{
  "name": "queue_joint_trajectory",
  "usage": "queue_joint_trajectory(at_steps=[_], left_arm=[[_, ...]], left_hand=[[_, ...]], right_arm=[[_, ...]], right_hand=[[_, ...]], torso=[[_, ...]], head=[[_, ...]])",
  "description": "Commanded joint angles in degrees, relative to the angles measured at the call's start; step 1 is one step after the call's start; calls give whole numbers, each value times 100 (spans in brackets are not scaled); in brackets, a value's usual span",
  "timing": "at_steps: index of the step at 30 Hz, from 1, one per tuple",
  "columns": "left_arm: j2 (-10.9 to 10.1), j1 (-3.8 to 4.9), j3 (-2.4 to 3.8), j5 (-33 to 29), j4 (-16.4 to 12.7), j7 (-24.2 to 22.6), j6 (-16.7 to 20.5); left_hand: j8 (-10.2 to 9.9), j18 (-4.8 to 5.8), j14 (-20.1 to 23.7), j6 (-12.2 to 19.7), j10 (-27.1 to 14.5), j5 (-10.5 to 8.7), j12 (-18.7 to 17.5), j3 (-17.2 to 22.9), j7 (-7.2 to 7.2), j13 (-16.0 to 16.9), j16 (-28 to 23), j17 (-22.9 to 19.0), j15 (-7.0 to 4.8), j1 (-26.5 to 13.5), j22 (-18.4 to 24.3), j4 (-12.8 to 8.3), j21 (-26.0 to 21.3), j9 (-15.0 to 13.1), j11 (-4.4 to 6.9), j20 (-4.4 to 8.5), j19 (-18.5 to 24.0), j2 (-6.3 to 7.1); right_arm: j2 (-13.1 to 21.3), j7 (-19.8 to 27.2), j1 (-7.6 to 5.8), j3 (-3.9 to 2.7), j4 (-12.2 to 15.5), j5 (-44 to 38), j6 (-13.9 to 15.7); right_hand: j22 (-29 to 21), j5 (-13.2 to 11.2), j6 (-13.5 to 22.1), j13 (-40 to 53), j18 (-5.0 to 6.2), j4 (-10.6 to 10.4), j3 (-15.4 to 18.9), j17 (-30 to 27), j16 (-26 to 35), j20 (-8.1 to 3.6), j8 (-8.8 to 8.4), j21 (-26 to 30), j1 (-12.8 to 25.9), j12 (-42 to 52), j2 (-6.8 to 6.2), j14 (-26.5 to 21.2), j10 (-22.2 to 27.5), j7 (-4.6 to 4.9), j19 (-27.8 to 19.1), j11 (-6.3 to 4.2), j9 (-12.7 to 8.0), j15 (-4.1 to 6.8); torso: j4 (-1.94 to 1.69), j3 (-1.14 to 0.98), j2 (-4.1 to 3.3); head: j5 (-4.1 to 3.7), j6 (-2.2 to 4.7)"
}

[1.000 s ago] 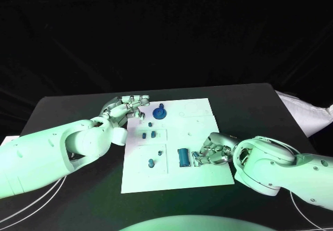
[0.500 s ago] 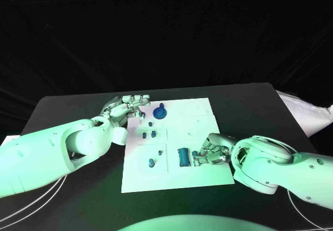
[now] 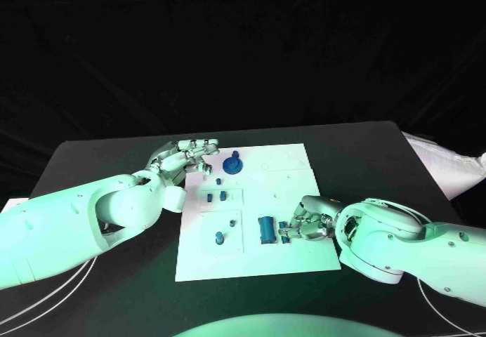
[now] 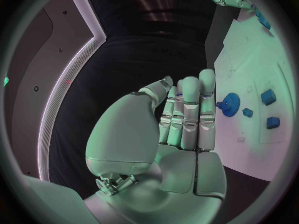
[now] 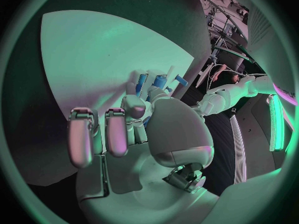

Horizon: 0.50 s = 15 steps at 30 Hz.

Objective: Assemble the parts on the task board

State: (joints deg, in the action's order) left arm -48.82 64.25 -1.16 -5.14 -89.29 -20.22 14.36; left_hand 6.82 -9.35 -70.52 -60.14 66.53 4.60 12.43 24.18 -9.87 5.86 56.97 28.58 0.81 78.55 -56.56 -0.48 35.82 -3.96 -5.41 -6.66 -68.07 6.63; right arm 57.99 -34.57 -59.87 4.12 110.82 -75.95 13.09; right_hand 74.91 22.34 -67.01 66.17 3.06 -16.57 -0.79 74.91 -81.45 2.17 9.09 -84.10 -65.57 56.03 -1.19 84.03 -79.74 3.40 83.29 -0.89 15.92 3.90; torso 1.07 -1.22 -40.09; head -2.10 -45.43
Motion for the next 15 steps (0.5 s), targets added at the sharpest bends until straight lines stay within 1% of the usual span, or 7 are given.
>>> queue_joint_trajectory(at_steps=[1,6,11,12,15], left_arm=[[3,1,3,27,-12,-11,-121],[1,1,3,27,-6,-3,-129],[-2,1,3,27,-2,2,-131],[-2,1,2,27,-1,2,-131],[0,1,2,27,2,5,-135]], left_hand=[[37,-86,14,52,-28,14,12,-23,1,6,-28,-5,-16,25,4,3,-14,6,2,15,-8,-13],[37,-86,14,52,-28,14,12,-23,1,6,-28,-5,-16,25,4,3,-14,6,2,15,-8,-13],[37,-87,16,55,-33,14,17,-28,0,6,-28,-8,-15,23,10,3,-24,7,1,15,-6,-14],[37,-87,16,55,-33,14,17,-28,0,6,-28,-8,-15,23,10,3,-24,7,1,15,-6,-14],[37,-87,16,55,-33,14,17,-28,0,6,-28,-8,-15,23,10,3,-24,7,1,15,-6,-14]], right_arm=[[4,50,9,2,53,-166,-58],[64,64,10,2,122,-256,-10],[133,69,10,1,166,-338,5],[144,71,9,1,169,-349,-4],[166,82,9,1,169,-372,-70]], right_hand=[[594,-147,-48,23,-66,0,100,243,-35,-8,18,-36,87,35,9,368,-50,2,30,5,18,55],[605,-267,-61,64,-68,-6,243,269,-50,-12,25,-41,182,68,38,373,-68,-5,37,-1,42,59],[608,-288,-62,68,-69,-5,281,268,-49,-13,25,-43,203,65,41,372,-69,-7,39,-2,49,59],[609,-292,-61,68,-69,5,291,267,-48,-13,25,-44,187,62,37,372,-68,-7,40,-4,51,60],[608,-444,-50,80,-68,124,340,262,-42,-18,20,-41,-58,49,1,370,-63,-9,38,-8,71,64]], torso=[[0,-2,-1],[3,-6,1],[5,-4,2],[4,-3,3],[3,-6,1]], head=[[7,0],[23,-5],[24,-4],[23,-6],[20,-4]])
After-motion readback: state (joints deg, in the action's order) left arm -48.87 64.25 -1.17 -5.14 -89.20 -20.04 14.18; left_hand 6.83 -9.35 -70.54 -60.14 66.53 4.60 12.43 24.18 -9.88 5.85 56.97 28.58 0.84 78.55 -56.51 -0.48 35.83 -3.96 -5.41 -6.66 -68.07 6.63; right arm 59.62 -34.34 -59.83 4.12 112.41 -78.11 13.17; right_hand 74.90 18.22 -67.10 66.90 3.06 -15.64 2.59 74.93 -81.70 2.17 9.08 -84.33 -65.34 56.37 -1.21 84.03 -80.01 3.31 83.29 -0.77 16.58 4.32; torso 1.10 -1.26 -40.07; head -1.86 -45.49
